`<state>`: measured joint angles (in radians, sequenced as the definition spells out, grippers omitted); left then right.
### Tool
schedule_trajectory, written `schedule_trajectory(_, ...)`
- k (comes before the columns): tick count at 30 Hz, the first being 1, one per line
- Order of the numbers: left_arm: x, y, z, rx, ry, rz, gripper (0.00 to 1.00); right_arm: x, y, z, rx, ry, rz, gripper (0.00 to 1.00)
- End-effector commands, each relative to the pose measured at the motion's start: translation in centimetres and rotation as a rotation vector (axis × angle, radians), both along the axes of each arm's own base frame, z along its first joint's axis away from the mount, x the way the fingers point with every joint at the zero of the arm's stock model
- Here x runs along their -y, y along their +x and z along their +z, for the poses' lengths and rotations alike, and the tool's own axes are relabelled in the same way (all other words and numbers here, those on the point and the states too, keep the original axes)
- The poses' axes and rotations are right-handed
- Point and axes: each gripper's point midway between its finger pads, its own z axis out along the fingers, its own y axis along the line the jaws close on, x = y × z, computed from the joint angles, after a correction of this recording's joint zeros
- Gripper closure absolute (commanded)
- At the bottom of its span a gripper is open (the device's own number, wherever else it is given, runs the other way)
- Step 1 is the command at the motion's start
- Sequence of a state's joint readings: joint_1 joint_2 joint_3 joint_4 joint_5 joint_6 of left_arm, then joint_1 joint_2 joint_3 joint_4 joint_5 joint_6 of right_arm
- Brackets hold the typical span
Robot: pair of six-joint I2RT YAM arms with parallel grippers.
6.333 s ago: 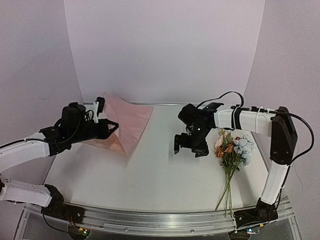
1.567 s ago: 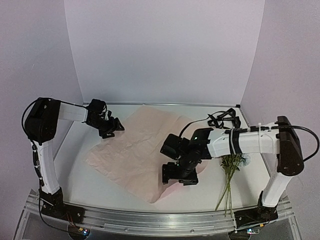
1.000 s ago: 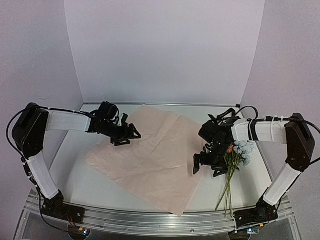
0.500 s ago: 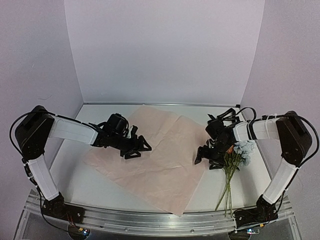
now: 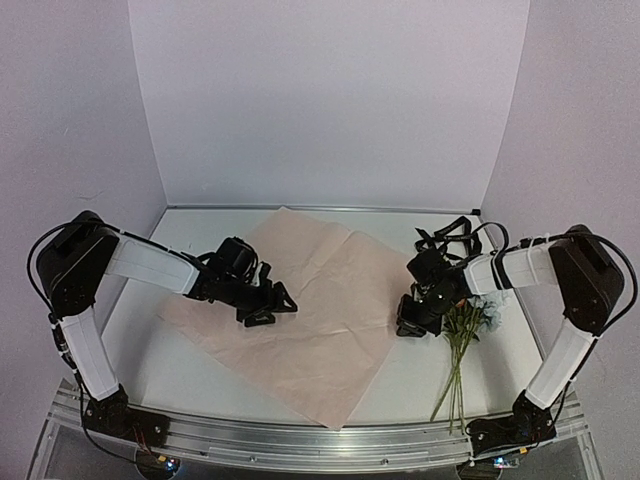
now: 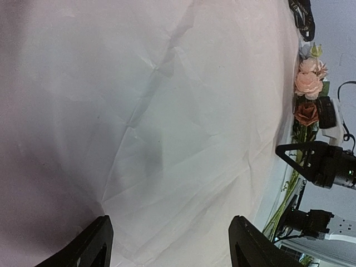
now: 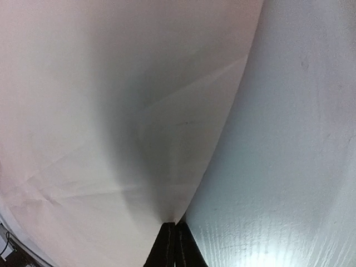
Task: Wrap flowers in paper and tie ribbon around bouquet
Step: Adjust the flattened wrapping paper at the center of the board.
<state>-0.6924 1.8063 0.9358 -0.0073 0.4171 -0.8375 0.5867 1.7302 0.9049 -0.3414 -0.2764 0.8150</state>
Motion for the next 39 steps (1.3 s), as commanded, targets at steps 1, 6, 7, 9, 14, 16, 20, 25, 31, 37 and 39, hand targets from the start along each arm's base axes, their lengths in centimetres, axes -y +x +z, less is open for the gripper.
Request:
schedule_trajectory(1, -2.5, 0.1, -0.3, 0.019, 0.067, 0.04, 0.26, -0.1, -1.8, 0.9, 0.029, -0.111, -0.016, 1.0)
schedule_trajectory(6, -4.0, 0.0, 0.5, 0.045, 0.083, 0.03, 0.26, 0.3, -3.2, 1.2, 0.121, -0.249, -0.056, 1.0)
schedule_trajectory(7, -3.9, -0.1, 1.1, 0.054, 0.076, 0.022, 0.26, 0.2, -3.3, 1.3, 0.135, -0.267, -0.065, 1.0)
schedule_trajectory(9, -3.5, -0.3, 2.4, 0.072, 0.048, 0.003, 0.26, 0.1, -3.3, 1.5, 0.161, -0.297, -0.091, 1.0)
schedule_trajectory(14, -2.8, -1.6, 4.2, 0.079, 0.012, -0.036, 0.26, -1.0, -3.4, 2.7, 0.236, -0.365, -0.097, 1.0)
schedule_trajectory(16, -2.8, -2.3, 3.9, 0.059, -0.001, -0.035, 0.27, -1.0, -3.3, 2.9, 0.255, -0.38, -0.126, 1.0)
schedule_trajectory(20, -3.3, -4.3, 2.2, -0.006, -0.027, -0.04, 0.28, -0.8, -3.0, 3.0, 0.262, -0.38, -0.184, 1.0)
schedule_trajectory(25, -4.2, -5.4, 0.3, -0.044, -0.004, -0.043, 0.29, -2.4, -2.8, 2.9, 0.232, -0.338, -0.219, 1.0)
schedule_trajectory(31, -6.8, -4.4, -1.5, -0.044, 0.098, -0.008, 0.29, -3.6, -3.7, 3.2, 0.215, -0.306, -0.211, 1.0)
schedule_trajectory(37, -9.1, -3.1, -2.2, -0.036, 0.156, 0.015, 0.3, -4.4, -5.0, 2.8, 0.173, -0.283, -0.177, 0.97)
schedule_trajectory(39, -9.5, -2.9, -2.3, -0.035, 0.166, 0.018, 0.3, -4.3, -5.3, 2.7, 0.174, -0.287, -0.159, 0.92)
